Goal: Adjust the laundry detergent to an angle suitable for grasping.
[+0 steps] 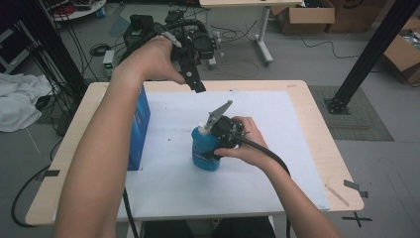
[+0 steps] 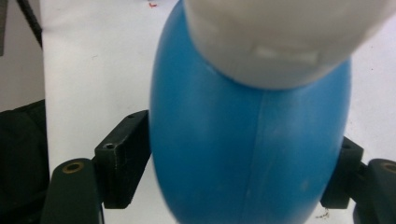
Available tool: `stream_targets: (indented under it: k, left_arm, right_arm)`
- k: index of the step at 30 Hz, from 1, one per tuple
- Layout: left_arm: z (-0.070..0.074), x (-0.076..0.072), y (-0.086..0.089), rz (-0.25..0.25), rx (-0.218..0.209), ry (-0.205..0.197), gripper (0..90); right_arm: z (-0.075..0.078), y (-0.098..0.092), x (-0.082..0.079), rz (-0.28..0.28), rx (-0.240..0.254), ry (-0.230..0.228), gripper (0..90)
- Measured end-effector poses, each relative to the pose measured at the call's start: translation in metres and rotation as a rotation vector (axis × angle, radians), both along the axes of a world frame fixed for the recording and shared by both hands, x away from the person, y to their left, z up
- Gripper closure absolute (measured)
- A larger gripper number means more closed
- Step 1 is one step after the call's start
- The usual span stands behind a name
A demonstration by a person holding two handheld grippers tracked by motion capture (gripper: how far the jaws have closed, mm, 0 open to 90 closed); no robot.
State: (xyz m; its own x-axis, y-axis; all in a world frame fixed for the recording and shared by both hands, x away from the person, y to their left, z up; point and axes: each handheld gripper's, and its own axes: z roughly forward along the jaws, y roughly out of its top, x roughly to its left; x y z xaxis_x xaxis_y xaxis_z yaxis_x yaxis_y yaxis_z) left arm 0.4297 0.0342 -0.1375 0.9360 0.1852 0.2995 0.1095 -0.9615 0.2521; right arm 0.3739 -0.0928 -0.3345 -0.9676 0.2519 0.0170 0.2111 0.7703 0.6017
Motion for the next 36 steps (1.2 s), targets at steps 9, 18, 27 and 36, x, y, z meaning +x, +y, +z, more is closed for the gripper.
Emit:
stream_targets:
  k: [9,18,27,36]
  left_arm:
    - [-0.001,0.001,0.003,0.006,-0.002,0.006,16.0]
    - [-0.004,0.003,0.005,0.011,-0.001,0.013,15.9]
    - [-0.004,0.004,0.008,0.013,0.001,0.014,16.0]
    - [-0.004,0.005,0.013,0.022,0.001,0.014,16.0]
  right_arm:
    - [-0.006,0.004,0.001,-0.016,0.013,-0.019,37.7]
    - [-0.007,0.001,0.003,-0.016,0.036,-0.028,41.9]
    - [-0.007,0.002,0.003,0.029,0.039,-0.045,43.0]
    - [-0.003,0.005,0.003,0.141,0.050,-0.043,43.3]
